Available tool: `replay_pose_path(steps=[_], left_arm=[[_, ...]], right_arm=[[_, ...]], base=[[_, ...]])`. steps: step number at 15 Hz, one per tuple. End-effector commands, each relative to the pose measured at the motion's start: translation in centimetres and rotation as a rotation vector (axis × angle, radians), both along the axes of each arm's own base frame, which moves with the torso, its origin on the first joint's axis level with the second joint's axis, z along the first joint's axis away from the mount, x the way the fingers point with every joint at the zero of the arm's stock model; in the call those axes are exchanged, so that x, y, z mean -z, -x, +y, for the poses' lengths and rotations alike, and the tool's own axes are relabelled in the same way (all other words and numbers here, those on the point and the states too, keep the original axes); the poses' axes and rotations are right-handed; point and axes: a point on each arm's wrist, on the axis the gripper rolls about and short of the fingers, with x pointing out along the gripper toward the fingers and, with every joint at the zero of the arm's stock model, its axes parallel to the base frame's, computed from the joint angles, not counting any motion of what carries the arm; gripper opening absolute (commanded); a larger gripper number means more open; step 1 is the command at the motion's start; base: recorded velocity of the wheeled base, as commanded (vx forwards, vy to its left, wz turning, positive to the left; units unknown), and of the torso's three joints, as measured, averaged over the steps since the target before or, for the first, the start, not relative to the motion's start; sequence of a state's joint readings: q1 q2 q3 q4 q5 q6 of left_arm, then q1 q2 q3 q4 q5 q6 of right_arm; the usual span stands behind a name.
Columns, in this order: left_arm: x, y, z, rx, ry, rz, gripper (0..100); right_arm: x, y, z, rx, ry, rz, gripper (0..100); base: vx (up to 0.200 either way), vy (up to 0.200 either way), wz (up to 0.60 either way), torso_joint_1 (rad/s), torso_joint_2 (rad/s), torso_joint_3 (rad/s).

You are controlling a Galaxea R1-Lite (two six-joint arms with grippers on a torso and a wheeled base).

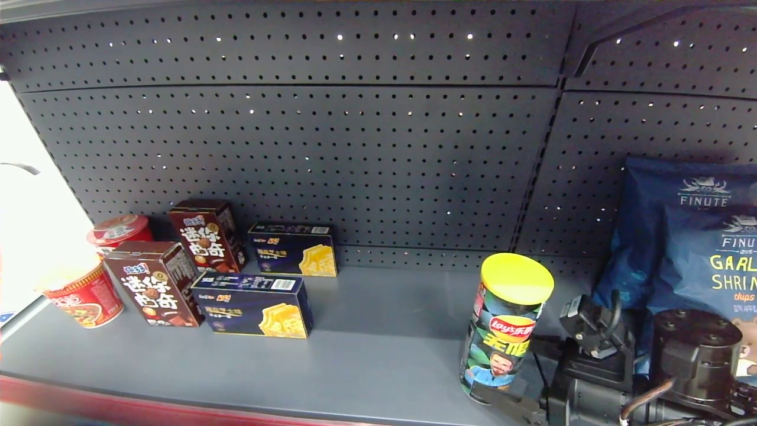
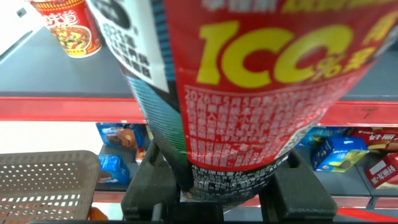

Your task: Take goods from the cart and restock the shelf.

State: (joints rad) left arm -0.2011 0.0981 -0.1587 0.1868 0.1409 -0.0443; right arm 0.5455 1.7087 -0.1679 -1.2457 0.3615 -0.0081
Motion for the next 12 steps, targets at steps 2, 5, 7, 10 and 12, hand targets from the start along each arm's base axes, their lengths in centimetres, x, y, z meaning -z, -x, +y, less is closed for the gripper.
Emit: replay_pose_path(steps=[2,5,7,10,12], left_arm=[[0.0,0.0,0.0,0.000,0.000,0.003,0],[0.1,0.0,0.0,0.000,-0.001,0.004,0],[0.0,0.0,0.0,-0.002,-0.001,0.003,0],[-0.5,0.1,0.0,0.002,-0.002,-0.019,0],[-2.0,0.4,0.1,0.011,-0.007,-0.092,0]], right_arm=[[-0.2,1.2,-1.6,0.029,0.012,-0.014,100],[-0.2,2.8,-3.7,0.071,0.035,-0.035,100],[-0.3,3.5,-4.0,0.069,0.033,-0.041,100],[-2.1,4.8,-4.8,0.093,-0.008,-0.130,100],[-3.0,5.7,-5.5,0.132,-0.017,-0.166,100]], base=[[0.000,0.000,0.00,0.000,0.00,0.000],[0.000,0.000,0.00,0.000,0.00,0.000],[0.000,0.000,0.00,0.000,0.00,0.000],[0.000,0.000,0.00,0.000,0.00,0.000],[0.000,0.000,0.00,0.000,0.00,0.000]])
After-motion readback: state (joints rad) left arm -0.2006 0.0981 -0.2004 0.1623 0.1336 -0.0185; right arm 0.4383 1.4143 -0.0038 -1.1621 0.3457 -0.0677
